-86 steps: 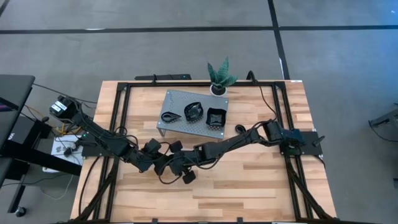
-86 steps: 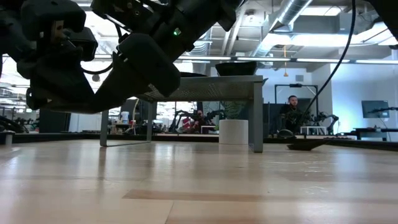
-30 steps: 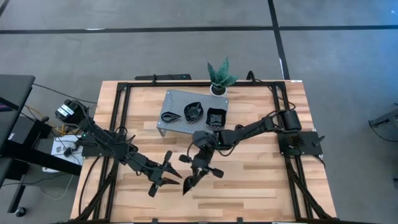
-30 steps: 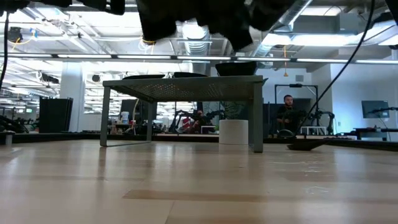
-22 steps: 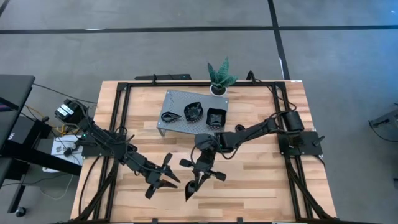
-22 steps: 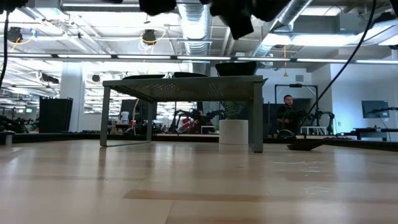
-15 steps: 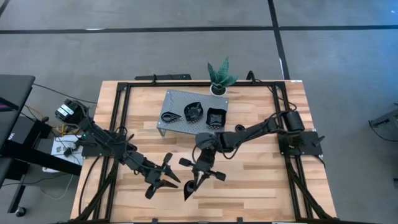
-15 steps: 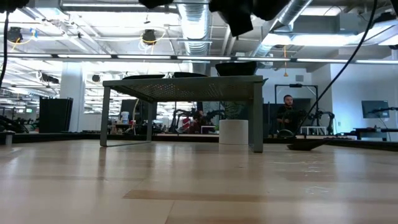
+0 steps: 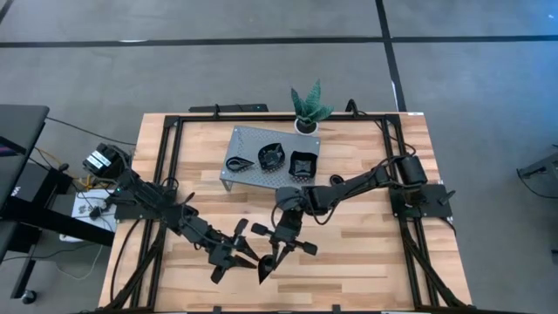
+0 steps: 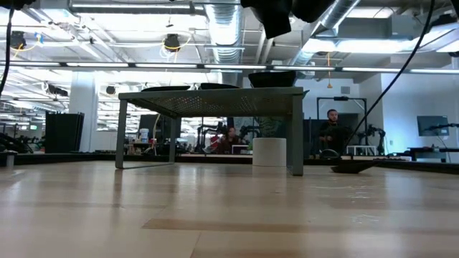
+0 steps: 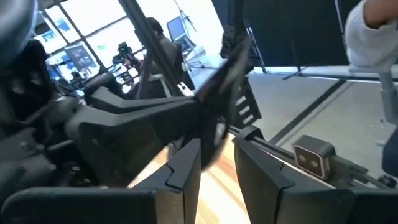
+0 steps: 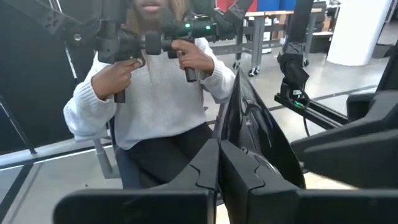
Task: Pick & Place Mini shaped plates
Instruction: Stack the drop shaped plate on top of the drop shaped plates on the shelf
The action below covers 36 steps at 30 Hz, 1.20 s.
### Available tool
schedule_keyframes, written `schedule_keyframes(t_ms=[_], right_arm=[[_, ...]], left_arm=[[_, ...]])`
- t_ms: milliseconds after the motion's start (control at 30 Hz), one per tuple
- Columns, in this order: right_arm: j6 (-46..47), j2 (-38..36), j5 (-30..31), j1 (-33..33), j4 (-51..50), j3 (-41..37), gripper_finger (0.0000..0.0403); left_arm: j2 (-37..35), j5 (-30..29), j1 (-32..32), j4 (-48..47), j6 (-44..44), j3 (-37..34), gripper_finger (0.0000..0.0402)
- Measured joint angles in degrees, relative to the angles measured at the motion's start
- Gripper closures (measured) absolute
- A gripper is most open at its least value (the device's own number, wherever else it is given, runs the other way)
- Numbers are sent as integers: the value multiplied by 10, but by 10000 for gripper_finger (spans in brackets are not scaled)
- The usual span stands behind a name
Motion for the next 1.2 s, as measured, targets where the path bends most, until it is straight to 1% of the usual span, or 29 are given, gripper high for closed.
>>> schedule_keyframes(t_ms=[233,400,533,733,967,1067,1200], right_arm=[[2,0,0,0,-10,0,399],[2,0,0,0,-9,0,399],[2,0,0,-1,-7,0,397],[2,0,31,-1,6,0,398],[2,0,33,-1,8,0,397],[2,0,33,-1,8,0,397],[2,0,38,-1,8,0,396]], left_arm=[[-6,-4,4,3,-2,1,302],[-6,25,4,3,-2,1,302],[-6,28,4,3,-2,1,302],[-6,28,4,3,-2,1,302],[-6,28,4,3,-2,1,302],[-6,28,4,3,-2,1,310],[-6,29,4,2,-2,1,337]])
